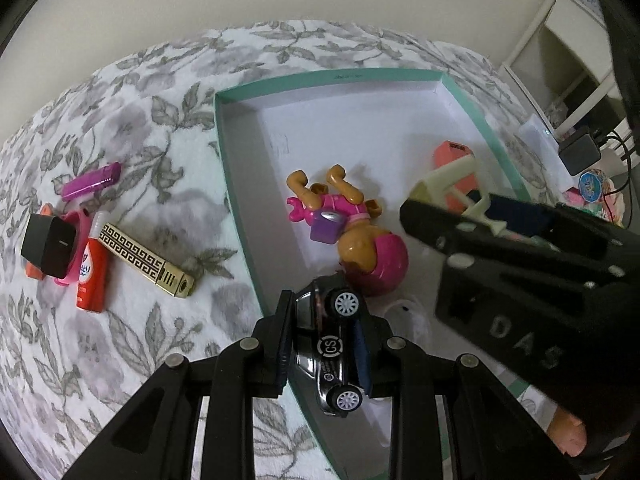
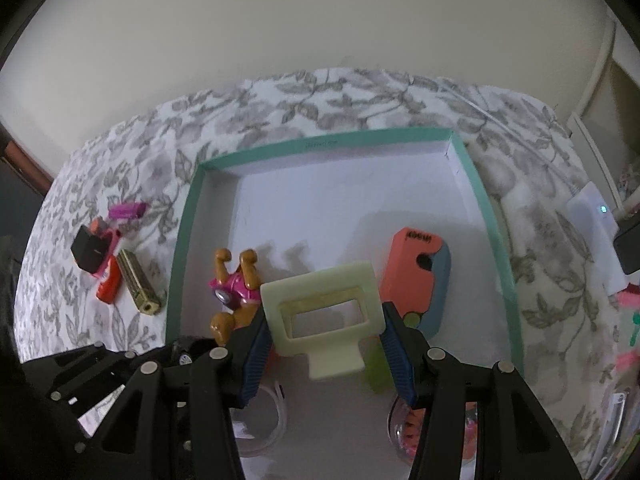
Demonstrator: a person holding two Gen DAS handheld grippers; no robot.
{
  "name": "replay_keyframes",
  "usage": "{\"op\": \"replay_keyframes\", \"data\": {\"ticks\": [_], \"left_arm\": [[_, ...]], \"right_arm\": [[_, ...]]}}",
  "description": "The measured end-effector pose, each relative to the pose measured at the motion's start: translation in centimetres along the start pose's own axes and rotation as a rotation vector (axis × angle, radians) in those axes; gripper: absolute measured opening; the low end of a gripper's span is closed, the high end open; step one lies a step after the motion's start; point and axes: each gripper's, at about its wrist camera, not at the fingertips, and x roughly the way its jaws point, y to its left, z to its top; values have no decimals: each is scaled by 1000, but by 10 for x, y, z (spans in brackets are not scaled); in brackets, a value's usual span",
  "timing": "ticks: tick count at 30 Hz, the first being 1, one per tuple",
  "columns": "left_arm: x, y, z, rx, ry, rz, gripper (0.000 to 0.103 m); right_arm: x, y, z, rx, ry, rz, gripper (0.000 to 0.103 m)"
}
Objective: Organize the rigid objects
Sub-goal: 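Carry the toy car and cream clip into the teal tray and release both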
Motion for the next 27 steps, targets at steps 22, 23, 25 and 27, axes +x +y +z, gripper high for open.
{"op": "replay_keyframes", "data": {"ticks": [22, 23, 25, 27], "left_arm": [[-3, 6, 5, -16, 10, -38, 40], [-5, 6, 5, -11, 8, -33, 40], [-9, 5, 6, -4, 3, -24, 40], [-14, 6, 7, -7, -7, -24, 40]], "right_arm": [[1, 2, 2, -14, 20, -29, 58], [0, 2, 3, -13, 17, -28, 58], [-4, 3, 4, -16, 3, -31, 58], [-11, 5, 6, -17, -17, -34, 58]]}}
